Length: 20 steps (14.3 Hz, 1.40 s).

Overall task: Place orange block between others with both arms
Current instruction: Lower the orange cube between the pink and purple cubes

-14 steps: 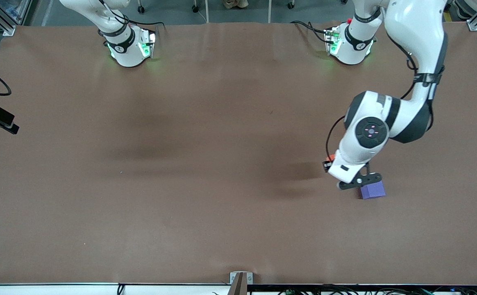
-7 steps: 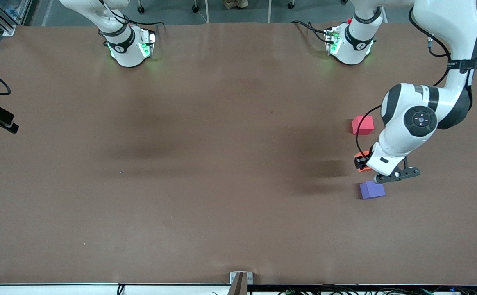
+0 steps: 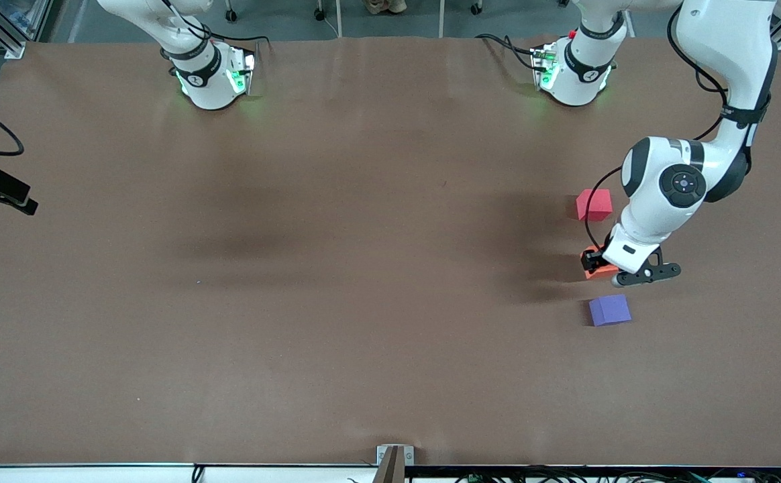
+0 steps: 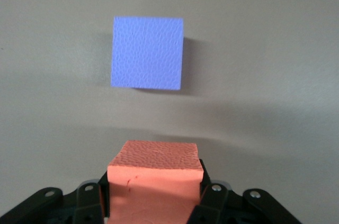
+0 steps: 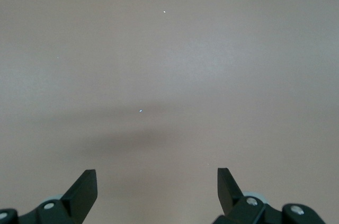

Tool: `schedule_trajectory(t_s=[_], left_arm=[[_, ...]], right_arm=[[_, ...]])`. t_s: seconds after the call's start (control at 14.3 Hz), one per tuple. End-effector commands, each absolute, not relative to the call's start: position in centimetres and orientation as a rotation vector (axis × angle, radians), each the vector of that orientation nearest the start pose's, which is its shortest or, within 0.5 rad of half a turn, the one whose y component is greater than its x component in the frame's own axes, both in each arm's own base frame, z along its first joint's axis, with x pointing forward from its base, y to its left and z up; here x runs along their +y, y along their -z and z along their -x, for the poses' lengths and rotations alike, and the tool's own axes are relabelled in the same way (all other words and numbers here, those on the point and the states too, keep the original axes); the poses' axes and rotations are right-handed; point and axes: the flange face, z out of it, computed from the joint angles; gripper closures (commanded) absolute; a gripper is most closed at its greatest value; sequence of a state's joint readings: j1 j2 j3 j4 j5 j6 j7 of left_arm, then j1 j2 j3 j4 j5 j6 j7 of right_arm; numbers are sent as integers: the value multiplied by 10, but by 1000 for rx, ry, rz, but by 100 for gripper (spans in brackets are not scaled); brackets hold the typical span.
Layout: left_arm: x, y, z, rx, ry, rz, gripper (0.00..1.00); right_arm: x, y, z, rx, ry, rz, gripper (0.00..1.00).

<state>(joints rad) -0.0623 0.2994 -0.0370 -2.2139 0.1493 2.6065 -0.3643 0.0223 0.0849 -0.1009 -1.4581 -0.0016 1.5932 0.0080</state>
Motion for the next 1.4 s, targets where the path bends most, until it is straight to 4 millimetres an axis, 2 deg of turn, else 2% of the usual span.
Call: schedule_trajectory(t_s=[0.0, 0.28, 0.42, 0.7, 1.12, 1.26, 1.33], left_arm=[[-49, -240, -552, -162, 189, 3082, 78], [-36, -218, -543, -150, 197, 3091, 78], [-37, -210, -542, -142, 189, 3093, 78], [-36, -203, -540, -103, 171, 3094, 78], [-37, -191, -538, -97, 157, 3098, 77], [-36, -189, -539, -99, 154, 3098, 72], [-37, -188, -539, -94, 152, 3098, 62]], right_arm=[[-34, -639, -573, 123, 77, 3183, 0], [-45, -635, -567, 100, 47, 3170, 0], [-45, -632, -563, 100, 40, 3168, 0], [-48, -626, -539, 90, 73, 3161, 0], [-43, -640, -540, 62, 104, 3163, 0], [-43, -643, -541, 60, 121, 3163, 0], [-44, -645, -541, 60, 126, 3163, 0]])
